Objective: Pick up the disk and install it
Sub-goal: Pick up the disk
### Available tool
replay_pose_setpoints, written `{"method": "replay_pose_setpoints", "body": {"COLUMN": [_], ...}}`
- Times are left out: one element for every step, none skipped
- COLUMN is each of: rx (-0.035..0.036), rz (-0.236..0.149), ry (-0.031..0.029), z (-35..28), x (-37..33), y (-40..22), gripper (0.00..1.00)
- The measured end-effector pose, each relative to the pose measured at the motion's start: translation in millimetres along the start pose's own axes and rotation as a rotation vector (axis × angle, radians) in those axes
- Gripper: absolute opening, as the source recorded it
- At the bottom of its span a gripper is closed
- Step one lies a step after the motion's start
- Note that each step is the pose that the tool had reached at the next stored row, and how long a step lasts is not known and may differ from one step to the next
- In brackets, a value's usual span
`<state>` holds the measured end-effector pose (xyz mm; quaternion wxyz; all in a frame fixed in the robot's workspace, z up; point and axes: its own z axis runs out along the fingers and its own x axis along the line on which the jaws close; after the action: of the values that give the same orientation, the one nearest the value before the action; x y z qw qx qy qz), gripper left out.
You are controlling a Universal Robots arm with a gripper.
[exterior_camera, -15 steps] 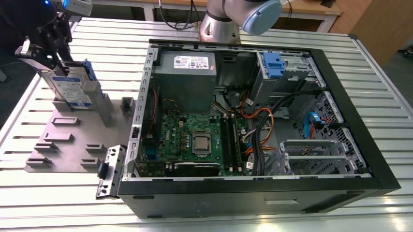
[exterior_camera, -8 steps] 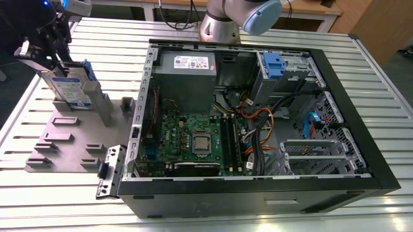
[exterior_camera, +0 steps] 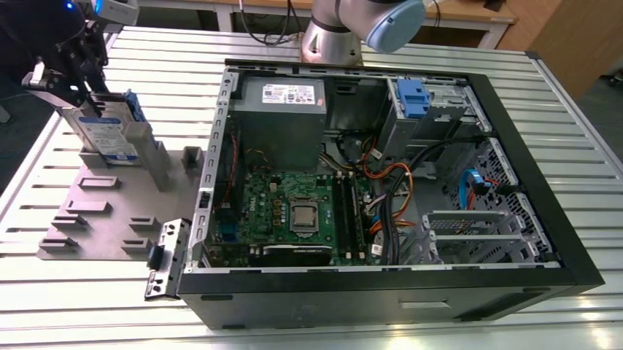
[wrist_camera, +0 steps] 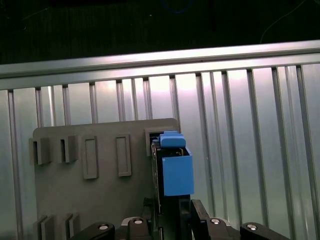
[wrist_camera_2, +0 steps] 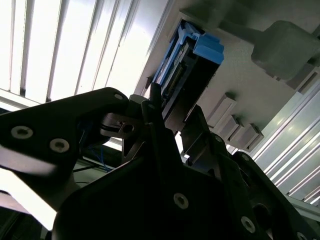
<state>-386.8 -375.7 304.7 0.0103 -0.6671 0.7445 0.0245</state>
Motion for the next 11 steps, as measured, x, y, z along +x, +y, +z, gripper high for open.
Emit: {"method": "replay_pose_setpoints", "body": {"rx": [0.0,0.0001,0.0002,0.0001,0.0001,0.0,0.0001,0.0,0.0004,0.0005,0.0006], "rz": [0.0,0.0,0.0,0.0,0.0,0.0,0.0,0.0,0.0,0.0,0.0], "ry": [0.0,-0.0001,-0.0001,-0.0001,-0.0001,0.0,0.0001,0.0008,0.0024,0.0038,0.005], "z": [0.0,0.1,0.1,0.1,0.1,0.0,0.0,0.0,0.0,0.0,0.0], "x": [0.0,0.2,0.3,0.4,0.4,0.4,0.4,0.5,0.5,0.5,0.5], "y": [0.0,0.0,0.0,0.0,0.0,0.0,0.0,-0.1,-0.1,-0.1,-0.1], "gripper": [0.42,0.42,0.42,0.42,0.42,0.42,0.42,0.42,0.42,0.42,0.42]}}
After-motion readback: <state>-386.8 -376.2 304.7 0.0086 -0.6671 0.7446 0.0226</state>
